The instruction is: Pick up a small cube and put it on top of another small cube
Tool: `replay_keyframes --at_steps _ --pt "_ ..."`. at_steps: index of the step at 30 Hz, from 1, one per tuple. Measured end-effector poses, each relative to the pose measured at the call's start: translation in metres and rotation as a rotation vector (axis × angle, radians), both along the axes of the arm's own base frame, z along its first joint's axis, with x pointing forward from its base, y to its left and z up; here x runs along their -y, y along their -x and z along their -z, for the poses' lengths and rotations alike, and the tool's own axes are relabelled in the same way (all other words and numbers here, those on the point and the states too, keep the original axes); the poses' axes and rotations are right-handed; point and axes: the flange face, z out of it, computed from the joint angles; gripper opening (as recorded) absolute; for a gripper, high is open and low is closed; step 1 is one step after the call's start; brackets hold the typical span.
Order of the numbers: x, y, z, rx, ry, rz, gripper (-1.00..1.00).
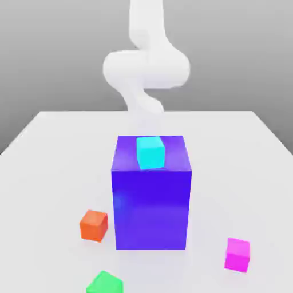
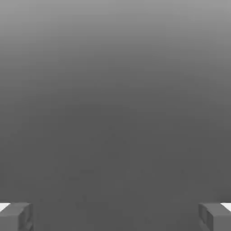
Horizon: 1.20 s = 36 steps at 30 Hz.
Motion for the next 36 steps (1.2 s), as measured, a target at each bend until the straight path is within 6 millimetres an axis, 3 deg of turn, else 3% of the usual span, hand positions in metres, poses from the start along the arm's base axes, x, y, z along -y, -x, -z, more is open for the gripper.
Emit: replay_keyframes --at_steps 6,12,16,20,25,30,31,36 --pt "-0.047 -0.063 0.106 -0.162 0.104 -0.256 0.0" --pt "-0.1 -0.09 0.22 -0.308 0.21 -0.512 0.0" --pt "-0.133 -0.09 0.298 -0.401 0.282 -0.685 0.0" --pt "-0.169 -0.072 0.376 -0.489 0.361 -0.88 0.0" --pt "-0.185 -0.042 0.467 -0.598 0.448 -1.077 0.0" --pt "-0.187 -0.036 0.533 -0.615 0.462 -1.112 0.0" --pt "-0.187 -0.036 0.541 -0.616 0.462 -1.112 -1.0" --pt "-0.187 -0.036 0.541 -0.618 0.462 -1.112 -1.0"
